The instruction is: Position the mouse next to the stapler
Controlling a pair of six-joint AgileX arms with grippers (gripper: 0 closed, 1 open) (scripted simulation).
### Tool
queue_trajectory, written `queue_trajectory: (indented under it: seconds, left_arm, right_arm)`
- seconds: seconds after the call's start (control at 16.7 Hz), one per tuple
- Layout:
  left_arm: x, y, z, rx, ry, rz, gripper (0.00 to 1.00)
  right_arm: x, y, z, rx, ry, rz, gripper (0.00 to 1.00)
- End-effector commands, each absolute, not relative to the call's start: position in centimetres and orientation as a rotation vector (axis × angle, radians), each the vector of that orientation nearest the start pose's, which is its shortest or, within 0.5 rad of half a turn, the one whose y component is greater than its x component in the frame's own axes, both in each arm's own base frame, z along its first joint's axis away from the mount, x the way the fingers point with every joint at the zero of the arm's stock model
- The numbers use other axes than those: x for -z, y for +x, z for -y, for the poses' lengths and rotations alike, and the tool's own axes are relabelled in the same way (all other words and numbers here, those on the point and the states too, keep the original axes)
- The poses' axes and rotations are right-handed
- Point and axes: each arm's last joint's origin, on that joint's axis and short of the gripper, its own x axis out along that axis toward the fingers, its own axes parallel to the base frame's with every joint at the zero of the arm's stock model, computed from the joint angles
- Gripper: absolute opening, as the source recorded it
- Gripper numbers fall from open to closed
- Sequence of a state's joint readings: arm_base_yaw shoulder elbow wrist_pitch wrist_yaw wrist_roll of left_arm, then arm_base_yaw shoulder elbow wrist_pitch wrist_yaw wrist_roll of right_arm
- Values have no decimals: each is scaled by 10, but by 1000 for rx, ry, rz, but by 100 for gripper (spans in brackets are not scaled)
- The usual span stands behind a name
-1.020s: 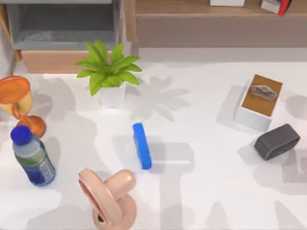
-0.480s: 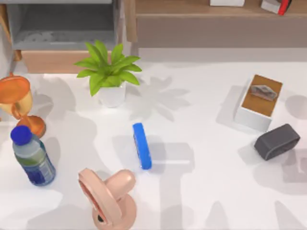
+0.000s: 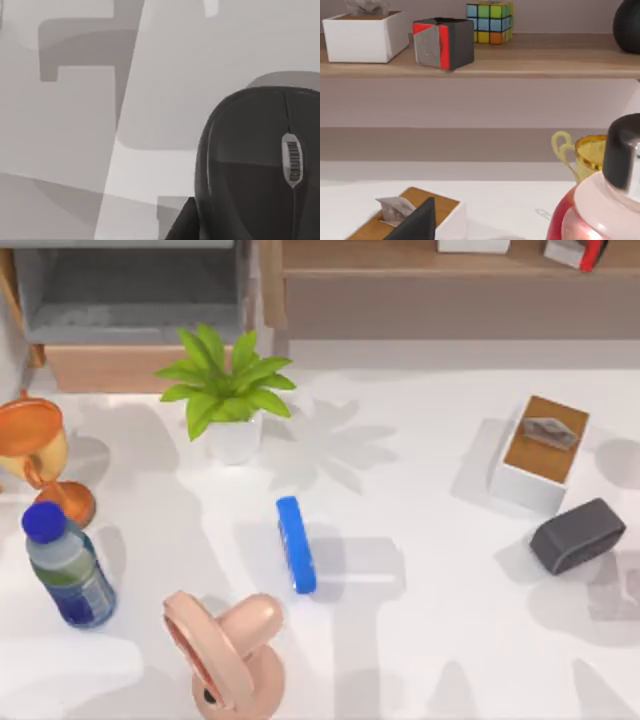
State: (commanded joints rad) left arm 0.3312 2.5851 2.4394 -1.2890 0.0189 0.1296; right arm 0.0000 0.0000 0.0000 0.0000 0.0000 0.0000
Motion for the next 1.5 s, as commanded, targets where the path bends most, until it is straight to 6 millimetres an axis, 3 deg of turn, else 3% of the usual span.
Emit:
queue_trajectory:
  seconds: [0.18,0.36,0.54,0.78,1.02,1.2,1.5]
  left_arm:
    - [-206,476,-164,-240,-177,-1380,0]
    - [-245,469,-135,-277,-195,-1333,0]
    - [-271,464,-84,-277,-201,-1313,0]
    - [-290,455,7,-228,-189,-1300,0]
    - [-298,433,107,-137,-172,-1279,0]
    - [-292,408,179,-59,-159,-1279,0]
    - [-252,360,279,23,-115,-1341,0]
  right_arm:
    - [-160,106,1,0,0,0,100]
    - [-160,106,1,0,0,0,100]
    - [-160,106,1,0,0,0,100]
    - [-160,106,1,0,0,0,100]
    - [-160,106,1,0,0,0,100]
    - [-160,106,1,0,0,0,100]
    - [-160,106,1,0,0,0,100]
